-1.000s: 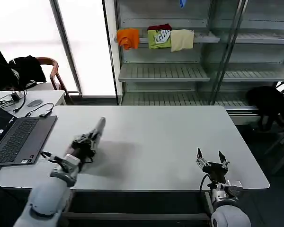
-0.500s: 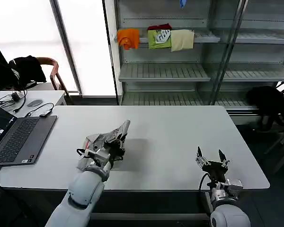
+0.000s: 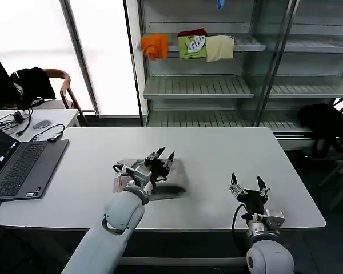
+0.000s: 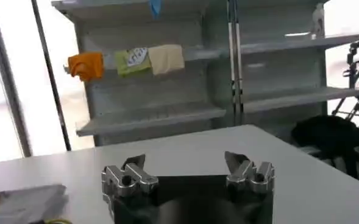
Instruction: Fold and organize the clothes.
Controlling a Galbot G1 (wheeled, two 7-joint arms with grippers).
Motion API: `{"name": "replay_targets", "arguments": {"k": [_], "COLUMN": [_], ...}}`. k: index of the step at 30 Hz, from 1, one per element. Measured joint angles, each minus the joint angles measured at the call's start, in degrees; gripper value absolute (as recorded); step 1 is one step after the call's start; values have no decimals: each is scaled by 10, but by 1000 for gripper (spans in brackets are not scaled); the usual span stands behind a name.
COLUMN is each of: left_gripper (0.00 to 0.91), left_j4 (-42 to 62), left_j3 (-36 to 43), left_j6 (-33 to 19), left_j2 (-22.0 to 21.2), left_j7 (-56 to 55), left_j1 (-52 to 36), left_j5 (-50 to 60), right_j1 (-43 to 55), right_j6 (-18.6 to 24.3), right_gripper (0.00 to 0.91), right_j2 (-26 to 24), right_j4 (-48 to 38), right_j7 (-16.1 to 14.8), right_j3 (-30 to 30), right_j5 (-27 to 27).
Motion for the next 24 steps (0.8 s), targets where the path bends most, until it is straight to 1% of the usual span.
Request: {"name": "replay_targets", "arguments": {"k": [5, 8, 12, 18, 21, 22, 23, 24], "left_gripper": [907, 907, 907, 907, 907, 907, 907, 907], "left_j4": [-13, -23, -26, -22, -21, -21, -21, -21], "left_j3": [1, -7, -32, -101, -140, -152, -163, -176], "left_j6": [2, -2, -9, -28, -41, -45, -47, -49], "left_j2": [6, 13, 29, 56, 65, 66, 68, 70], "left_j7": [0, 4, 12, 20, 25, 26, 27, 27], "left_j1": [-8, -6, 10, 55, 83, 92, 101, 110], "left_j5": [-14, -21, -28, -44, -56, -59, -64, -68], "right_j1": [14, 26, 53, 105, 130, 139, 146, 153], "right_j6": [-10, -29, -59, -87, -96, -99, -101, -103], "right_gripper": [907, 907, 907, 907, 907, 897, 836, 806], "right_j2": [8, 14, 20, 34, 46, 50, 54, 57], "right_j4": [-7, -13, -31, -82, -114, -126, -137, -148], "right_j7": [-5, -7, -2, 22, 33, 35, 38, 40], "right_j3": [-18, -32, -60, -107, -127, -133, -137, -140], "right_j5": [-1, 9, 44, 105, 124, 128, 131, 133]}}
